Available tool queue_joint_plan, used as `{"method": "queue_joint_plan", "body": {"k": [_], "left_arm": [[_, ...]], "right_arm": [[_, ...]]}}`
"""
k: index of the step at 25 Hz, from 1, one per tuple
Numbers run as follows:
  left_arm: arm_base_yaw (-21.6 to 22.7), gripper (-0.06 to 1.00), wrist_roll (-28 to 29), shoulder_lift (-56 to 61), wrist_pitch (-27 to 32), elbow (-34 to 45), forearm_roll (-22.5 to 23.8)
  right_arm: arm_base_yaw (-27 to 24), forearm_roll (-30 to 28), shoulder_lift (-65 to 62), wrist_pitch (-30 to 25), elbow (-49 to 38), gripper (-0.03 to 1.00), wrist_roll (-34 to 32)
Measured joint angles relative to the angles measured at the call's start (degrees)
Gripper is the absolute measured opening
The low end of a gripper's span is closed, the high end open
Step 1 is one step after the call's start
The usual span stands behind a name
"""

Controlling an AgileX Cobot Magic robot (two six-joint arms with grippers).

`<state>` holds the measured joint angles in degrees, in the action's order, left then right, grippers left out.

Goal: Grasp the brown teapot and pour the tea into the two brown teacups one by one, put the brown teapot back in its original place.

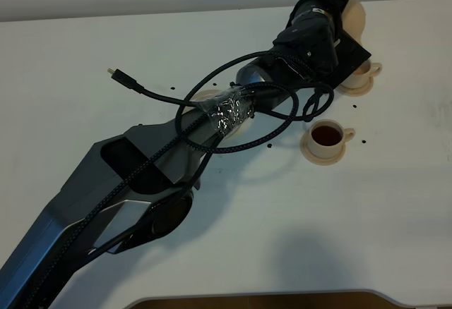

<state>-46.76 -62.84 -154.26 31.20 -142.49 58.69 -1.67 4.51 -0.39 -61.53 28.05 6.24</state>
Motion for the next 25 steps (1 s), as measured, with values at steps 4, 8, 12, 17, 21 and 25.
{"method": "queue_joint_plan", "body": {"k": [4, 8, 12, 17, 21, 25], "left_arm": [[0.0, 0.13, -2.69, 0.0, -0.04, 0.0, 0.13], [0.0, 0.13, -3.59, 0.0, -0.29, 0.0, 0.61], [0.0, 0.13, -3.74, 0.0, -0.61, 0.0, 2.59], [0.0, 0.13, -3.81, 0.0, -1.22, 0.0, 3.85], [0.0, 0.13, -3.81, -0.02, -1.53, 0.0, 4.89], [0.0, 0.13, -3.81, -0.2, -1.89, 0.0, 7.3]], "right_arm": [[0.0, 0.0, 0.0, 0.0, 0.0, 0.44, 0.0], [0.0, 0.0, 0.0, 0.0, 0.0, 0.44, 0.0], [0.0, 0.0, 0.0, 0.0, 0.0, 0.44, 0.0], [0.0, 0.0, 0.0, 0.0, 0.0, 0.44, 0.0], [0.0, 0.0, 0.0, 0.0, 0.0, 0.44, 0.0], [0.0, 0.0, 0.0, 0.0, 0.0, 0.44, 0.0]]}}
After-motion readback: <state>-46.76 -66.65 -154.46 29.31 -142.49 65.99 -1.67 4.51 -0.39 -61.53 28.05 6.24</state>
